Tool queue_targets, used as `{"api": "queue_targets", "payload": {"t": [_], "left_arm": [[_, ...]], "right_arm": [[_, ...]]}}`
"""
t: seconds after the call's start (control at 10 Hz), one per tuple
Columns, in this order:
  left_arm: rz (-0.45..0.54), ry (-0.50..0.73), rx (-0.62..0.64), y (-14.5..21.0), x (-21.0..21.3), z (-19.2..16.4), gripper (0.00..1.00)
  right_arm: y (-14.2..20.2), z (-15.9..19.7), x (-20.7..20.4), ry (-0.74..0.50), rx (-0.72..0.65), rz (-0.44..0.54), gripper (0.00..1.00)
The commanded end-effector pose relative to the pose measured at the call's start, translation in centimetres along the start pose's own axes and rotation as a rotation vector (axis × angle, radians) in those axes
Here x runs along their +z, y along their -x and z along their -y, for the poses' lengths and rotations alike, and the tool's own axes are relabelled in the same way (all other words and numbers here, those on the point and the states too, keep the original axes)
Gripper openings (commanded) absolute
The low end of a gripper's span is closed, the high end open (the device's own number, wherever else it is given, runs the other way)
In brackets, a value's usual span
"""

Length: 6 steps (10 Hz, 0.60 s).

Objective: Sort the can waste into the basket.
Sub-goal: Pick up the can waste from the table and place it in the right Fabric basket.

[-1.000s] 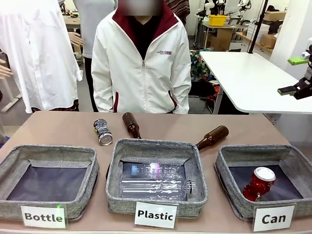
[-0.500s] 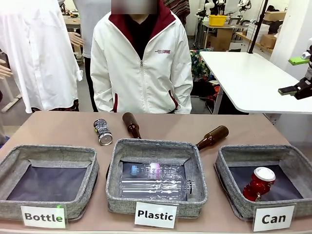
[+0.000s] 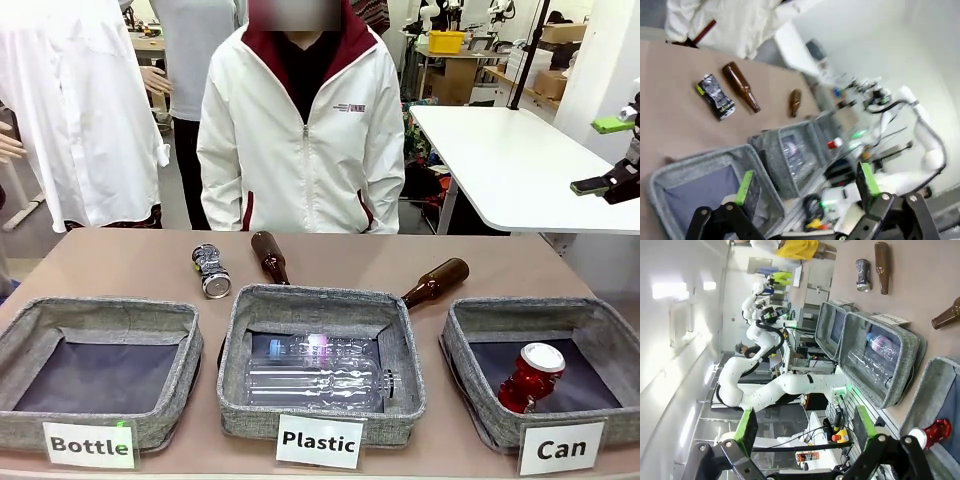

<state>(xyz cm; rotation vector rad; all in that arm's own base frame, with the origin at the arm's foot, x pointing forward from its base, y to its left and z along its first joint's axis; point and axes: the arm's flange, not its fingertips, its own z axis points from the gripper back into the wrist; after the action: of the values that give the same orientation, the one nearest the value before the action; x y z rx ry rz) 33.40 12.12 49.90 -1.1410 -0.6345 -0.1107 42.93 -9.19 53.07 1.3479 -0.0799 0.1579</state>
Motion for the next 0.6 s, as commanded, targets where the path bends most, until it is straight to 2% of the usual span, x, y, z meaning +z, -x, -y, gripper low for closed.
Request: {"api": "queue_targets", "payload": {"t": [0.0,0.1,0.2,0.3,0.4,0.5], "left_arm": [[-0.150,-0.263,-0.114,-3.0,-8.6,5.3,1.00],[-0.216,-0.363,-0.175,-3.3,-12.9,6.9,1.00],[-0.237,-0.506,-0.249,-3.5,-16.8,7.9,1.00],[-0.283,-0.592,-0.320,-3.2,-19.9,8.2,1.00],[-0.292,-0.740,-0.331,-2.9,-21.3,8.0,1.00],[-0.218,-0.469,-0.329,-2.2,-19.0,10.8,1.00]], "right_arm": [[0.1,-0.1,0.3,0.005,0.013,-0.013,1.00],[0.1,-0.1,0.3,0.005,0.013,-0.013,1.00],[0.1,-0.1,0.3,0.005,0.013,-0.013,1.00],[0.1,-0.1,0.3,0.005,0.013,-0.013,1.00],[0.1,-0.1,0.3,0.005,0.013,-0.013,1.00],[0.1,-0.1,0.3,0.005,0.013,-0.013,1.00]]}}
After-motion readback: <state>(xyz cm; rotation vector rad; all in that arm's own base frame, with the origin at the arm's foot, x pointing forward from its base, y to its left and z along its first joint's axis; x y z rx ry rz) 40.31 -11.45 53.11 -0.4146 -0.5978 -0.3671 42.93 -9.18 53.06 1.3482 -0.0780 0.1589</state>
